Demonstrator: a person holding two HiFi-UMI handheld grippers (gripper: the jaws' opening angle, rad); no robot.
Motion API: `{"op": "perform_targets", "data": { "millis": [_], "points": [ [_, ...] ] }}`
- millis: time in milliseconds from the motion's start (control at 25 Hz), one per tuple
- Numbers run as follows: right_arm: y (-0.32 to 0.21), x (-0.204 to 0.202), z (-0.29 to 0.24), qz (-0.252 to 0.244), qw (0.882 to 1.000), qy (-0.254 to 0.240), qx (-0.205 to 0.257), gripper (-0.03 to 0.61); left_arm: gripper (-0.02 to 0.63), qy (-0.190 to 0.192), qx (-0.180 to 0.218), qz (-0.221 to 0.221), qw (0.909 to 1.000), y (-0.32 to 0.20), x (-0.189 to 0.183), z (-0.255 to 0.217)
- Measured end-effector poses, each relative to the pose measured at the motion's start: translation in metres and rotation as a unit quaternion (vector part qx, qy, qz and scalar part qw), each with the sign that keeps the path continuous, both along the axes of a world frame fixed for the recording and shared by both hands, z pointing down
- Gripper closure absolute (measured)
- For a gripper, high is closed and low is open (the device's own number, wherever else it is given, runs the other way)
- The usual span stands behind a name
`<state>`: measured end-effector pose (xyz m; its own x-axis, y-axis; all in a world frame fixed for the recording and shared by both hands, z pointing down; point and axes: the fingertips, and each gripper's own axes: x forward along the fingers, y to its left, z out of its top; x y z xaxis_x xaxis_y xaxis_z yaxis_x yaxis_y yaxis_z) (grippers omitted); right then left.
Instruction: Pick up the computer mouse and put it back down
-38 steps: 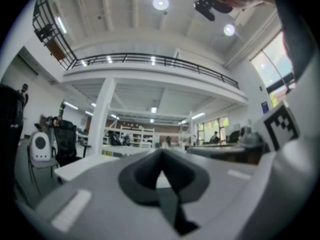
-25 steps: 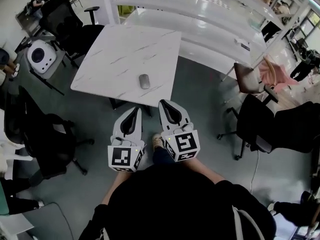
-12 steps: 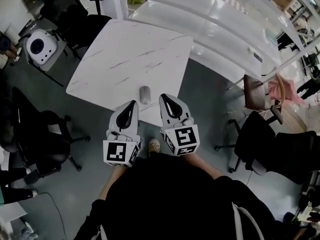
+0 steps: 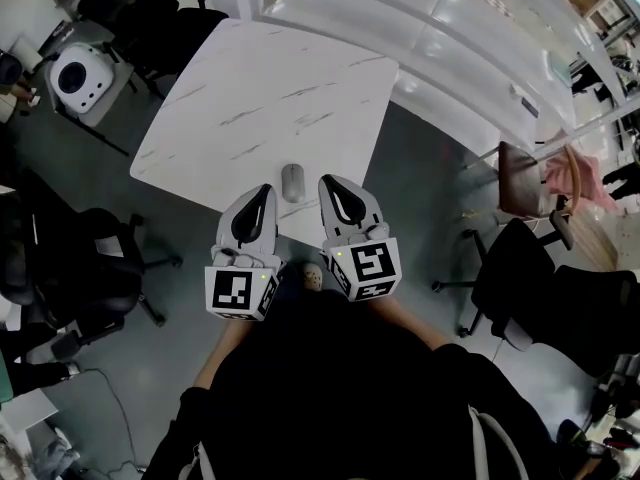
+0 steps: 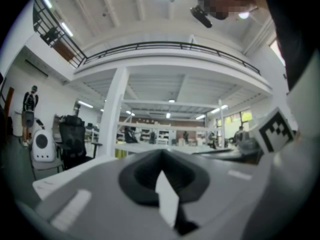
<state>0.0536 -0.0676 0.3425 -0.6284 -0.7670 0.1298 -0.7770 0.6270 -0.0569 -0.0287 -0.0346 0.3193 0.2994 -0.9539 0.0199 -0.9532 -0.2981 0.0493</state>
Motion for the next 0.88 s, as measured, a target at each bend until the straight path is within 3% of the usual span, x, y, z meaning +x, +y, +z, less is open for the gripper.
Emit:
{"op": "perform_targets", "data": {
  "millis": [400,880],
  "points": [
    [-0.021,-0.019,0.001,0.015,1.000,0.007,-0.008,0.557,0.606,-0.007,-0.014,0.023,0.9996,-0.030,-0.016,0.007],
    [-0.043,-0.033,0.045,0.044,0.997,0.034,-0.052,0.557,0.606,0.003,-0.056,0.067,0.9962,-0.063,-0.024,0.052]
  ]
}}
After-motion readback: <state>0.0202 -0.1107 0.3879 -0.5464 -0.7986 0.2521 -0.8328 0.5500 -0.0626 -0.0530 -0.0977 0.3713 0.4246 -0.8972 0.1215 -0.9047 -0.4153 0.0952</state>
